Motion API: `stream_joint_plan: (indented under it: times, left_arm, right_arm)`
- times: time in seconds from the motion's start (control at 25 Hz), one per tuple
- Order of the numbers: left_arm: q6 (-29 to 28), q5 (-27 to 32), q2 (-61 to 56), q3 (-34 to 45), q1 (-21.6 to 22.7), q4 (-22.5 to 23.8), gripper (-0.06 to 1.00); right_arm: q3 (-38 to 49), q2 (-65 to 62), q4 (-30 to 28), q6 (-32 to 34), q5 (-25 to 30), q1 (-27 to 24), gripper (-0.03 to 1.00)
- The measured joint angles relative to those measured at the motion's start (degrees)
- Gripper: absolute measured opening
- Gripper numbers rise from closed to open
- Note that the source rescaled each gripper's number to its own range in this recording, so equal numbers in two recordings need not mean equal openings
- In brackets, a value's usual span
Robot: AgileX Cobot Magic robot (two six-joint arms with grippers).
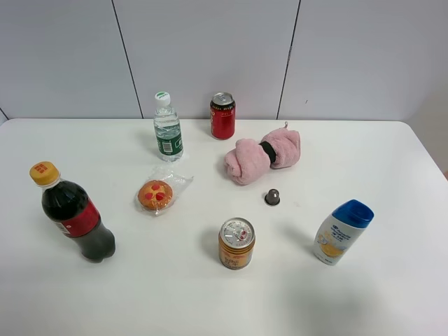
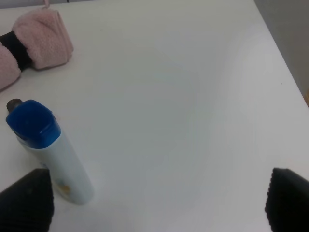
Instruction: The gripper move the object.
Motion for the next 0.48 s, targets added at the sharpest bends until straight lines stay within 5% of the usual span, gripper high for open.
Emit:
stream_joint_plan:
  times: [0.48]
  left_arm:
    - [0.00,0.00,0.00,0.00,0.00,0.00,1.00]
  right_arm:
    - [0.00,0.00,0.00,0.00,0.00,0.00,0.90]
